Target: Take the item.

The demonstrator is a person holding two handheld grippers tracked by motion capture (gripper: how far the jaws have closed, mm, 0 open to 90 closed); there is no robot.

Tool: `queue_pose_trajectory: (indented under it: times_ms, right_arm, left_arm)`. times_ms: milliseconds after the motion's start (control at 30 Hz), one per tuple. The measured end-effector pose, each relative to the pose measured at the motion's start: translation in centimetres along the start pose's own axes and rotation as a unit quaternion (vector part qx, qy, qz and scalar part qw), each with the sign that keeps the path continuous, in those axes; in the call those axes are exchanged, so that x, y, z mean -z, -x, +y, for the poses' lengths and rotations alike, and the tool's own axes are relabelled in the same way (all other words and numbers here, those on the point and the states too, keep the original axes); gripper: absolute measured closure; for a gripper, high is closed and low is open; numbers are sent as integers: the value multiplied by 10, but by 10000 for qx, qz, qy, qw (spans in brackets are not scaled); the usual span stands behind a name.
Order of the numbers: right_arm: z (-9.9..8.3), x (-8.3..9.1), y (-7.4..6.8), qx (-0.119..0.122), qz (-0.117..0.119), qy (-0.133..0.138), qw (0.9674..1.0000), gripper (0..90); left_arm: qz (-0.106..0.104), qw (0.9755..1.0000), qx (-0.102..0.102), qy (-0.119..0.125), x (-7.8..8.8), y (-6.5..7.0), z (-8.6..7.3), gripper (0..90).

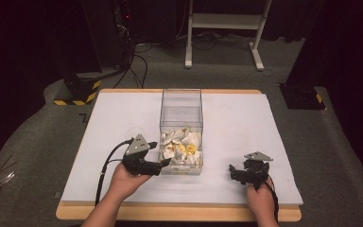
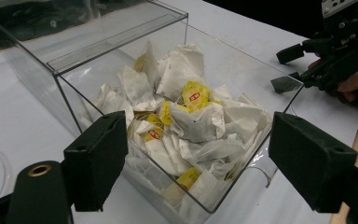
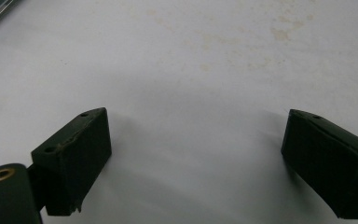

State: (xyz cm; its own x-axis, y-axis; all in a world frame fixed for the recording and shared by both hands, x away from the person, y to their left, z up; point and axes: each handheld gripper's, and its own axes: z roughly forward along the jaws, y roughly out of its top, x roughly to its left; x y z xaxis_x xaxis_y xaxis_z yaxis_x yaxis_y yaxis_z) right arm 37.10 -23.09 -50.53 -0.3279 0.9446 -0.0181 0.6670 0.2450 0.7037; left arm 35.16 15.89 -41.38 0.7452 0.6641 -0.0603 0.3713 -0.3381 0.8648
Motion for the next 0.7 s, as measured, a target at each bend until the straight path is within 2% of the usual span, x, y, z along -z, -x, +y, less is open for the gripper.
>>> queue_pose_trajectory:
  times_ms: [300, 700]
  right_arm:
    - [0, 0, 0, 2, -1, -1, 10000, 81]
    - [0, 0, 0, 0, -3, -1, 10000, 81]
  left_arm:
    - [-71, 9999, 0, -83, -15, 2, 8, 234]
    - [1, 9990, 31, -448, -35, -4, 16, 336]
